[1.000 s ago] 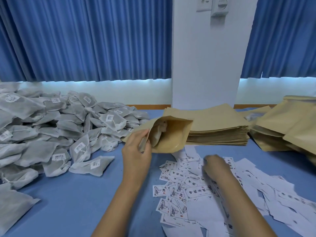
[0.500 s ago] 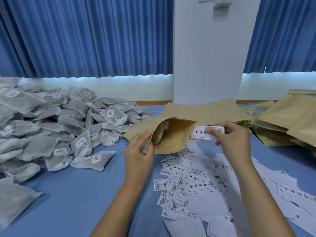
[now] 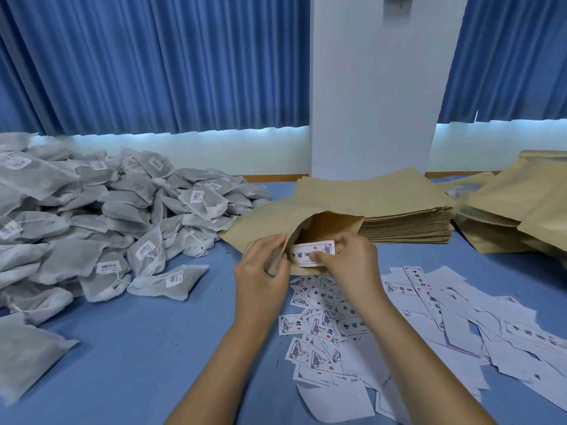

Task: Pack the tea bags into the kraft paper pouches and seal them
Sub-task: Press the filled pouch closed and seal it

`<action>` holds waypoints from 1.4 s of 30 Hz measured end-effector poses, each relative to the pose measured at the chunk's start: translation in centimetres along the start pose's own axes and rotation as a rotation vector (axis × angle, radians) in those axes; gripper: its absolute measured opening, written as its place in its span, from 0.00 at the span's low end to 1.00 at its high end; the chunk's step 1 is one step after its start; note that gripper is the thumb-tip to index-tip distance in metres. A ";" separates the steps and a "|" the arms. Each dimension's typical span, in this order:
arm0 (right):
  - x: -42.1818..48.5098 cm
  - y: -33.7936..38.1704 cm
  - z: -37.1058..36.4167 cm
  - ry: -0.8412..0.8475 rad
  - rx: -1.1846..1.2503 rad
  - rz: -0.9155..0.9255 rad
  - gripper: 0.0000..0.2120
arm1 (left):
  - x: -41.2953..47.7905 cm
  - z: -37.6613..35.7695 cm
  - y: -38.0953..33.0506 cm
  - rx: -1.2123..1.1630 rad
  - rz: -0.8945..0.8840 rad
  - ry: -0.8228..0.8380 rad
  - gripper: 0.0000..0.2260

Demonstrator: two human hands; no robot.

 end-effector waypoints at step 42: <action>-0.8 -2.5 -1.8 0.277 0.390 -0.232 0.10 | -1.9 -4.8 -2.0 0.559 -0.180 0.446 0.17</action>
Point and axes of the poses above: each hand's wrist, its own x-axis towards the middle knuckle, its own z-axis out of the back of the hand, y = z × x, the point moved 5 cm from there along x, towards the middle knuckle, and after that the axes turned 2 degrees about y, right-handed, at the moved point
